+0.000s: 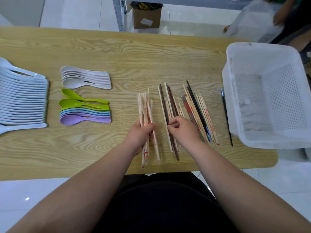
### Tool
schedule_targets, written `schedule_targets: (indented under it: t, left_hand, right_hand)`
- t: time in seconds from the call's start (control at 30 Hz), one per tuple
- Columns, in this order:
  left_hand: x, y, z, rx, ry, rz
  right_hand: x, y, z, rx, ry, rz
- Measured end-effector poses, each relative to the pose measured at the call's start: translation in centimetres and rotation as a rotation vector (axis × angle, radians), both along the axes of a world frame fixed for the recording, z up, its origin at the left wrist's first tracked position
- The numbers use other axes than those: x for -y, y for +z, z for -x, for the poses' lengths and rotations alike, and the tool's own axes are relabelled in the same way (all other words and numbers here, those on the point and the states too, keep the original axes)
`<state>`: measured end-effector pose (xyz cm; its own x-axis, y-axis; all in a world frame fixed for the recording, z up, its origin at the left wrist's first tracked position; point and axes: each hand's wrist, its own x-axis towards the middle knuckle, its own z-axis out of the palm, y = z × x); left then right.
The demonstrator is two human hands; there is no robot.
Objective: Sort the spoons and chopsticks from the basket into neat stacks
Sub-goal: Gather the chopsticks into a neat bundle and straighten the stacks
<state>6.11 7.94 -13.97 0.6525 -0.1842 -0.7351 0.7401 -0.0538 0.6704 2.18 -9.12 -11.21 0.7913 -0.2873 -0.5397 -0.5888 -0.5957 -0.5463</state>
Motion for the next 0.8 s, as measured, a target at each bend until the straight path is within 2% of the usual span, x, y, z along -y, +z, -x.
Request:
schedule_targets:
  t: [0.03, 0.13, 0.33, 0.53, 0.6, 0.8]
  left_hand:
    - [-0.2, -0.2, -0.1, -0.016, 0.013, 0.002]
    - [-0.7, -0.4, -0.4, -0.026, 0.050, 0.007]
    - [-0.8, -0.4, -0.6, -0.045, 0.095, 0.081]
    - [-1.0, -0.9, -0.3, -0.014, 0.071, 0.054]
    - [-1.0, -1.2, -0.4, -0.012, 0.071, 0.041]
    - [0.2, -1.0, -0.2, -0.012, 0.067, 0.075]
  right_hand:
    - [0.4, -0.5, 0.1, -0.008, 0.027, 0.103]
    - [0.5, -1.6, 0.3, -0.045, 0.125, 0.237]
    - [-1.0, -1.6, -0.4, -0.077, 0.188, 0.307]
    - [-1.4, -1.5, -0.9, -0.161, 0.052, 0.191]
    - [-1.0, -1.1, -0.8, -0.134, 0.001, 0.131]
    - [-1.6, 1.1, 0.3, -0.026, -0.090, -0.260]
